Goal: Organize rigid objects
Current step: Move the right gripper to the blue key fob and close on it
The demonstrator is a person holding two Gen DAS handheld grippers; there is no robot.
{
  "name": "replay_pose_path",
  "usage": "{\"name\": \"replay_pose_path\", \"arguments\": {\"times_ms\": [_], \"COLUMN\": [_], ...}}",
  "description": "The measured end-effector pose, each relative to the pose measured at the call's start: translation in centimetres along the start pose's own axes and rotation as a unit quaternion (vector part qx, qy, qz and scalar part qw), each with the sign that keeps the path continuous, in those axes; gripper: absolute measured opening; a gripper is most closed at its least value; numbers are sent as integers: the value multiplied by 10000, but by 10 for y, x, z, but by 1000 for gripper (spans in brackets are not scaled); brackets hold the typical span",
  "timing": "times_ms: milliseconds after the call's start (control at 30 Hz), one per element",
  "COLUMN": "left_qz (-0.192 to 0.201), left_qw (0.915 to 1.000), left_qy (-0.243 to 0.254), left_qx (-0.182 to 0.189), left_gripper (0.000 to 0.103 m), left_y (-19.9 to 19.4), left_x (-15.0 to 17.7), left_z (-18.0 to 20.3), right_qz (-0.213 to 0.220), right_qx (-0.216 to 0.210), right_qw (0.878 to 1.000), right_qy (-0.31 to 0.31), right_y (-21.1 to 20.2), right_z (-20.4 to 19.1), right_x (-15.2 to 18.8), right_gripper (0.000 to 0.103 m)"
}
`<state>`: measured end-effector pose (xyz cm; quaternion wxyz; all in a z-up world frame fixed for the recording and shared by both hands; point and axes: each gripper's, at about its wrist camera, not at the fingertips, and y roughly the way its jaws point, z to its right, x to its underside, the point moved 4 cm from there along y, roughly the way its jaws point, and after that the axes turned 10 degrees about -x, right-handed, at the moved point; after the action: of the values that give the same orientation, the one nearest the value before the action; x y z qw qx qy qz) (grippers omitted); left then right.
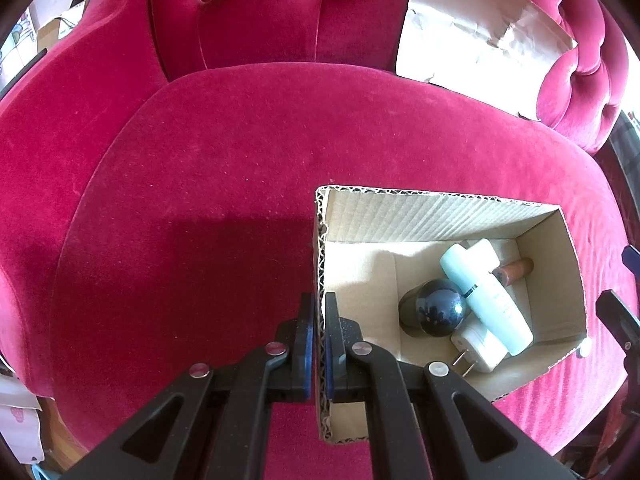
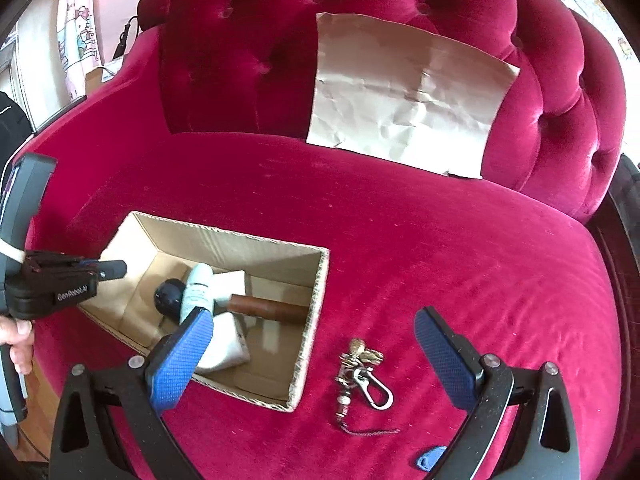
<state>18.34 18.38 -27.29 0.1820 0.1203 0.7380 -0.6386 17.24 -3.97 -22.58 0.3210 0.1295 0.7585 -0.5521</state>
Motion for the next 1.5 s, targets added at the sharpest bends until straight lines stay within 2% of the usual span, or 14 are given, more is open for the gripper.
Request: {"name": "replay_pose_path", "arguments": {"times_ms": [333, 667, 1067, 1500], "left_qz": [14, 23, 8, 8], "left_qw": [10000, 10000, 9999, 9999], "left_qy": [-14, -13, -15, -32], "left_qx": [-3, -62, -108, -144], "left_gripper": [4, 4, 4, 4], "left_y": [-2, -4, -4, -4], "left_x": [0, 1, 1, 1], "left_z": [-2, 0, 4, 5], "right_qz": [-87, -430, -845, -1260], "right_qx": [206, 468, 519, 453], "right_qw": [9995, 9979, 9949, 9906], "right_qy": [205, 146, 206, 290], "right_y": [-13, -14, -8, 8], "right_z": [38, 66, 97, 113], "right_x": [21, 58, 102, 137], "right_gripper": [103, 102, 102, 102]}}
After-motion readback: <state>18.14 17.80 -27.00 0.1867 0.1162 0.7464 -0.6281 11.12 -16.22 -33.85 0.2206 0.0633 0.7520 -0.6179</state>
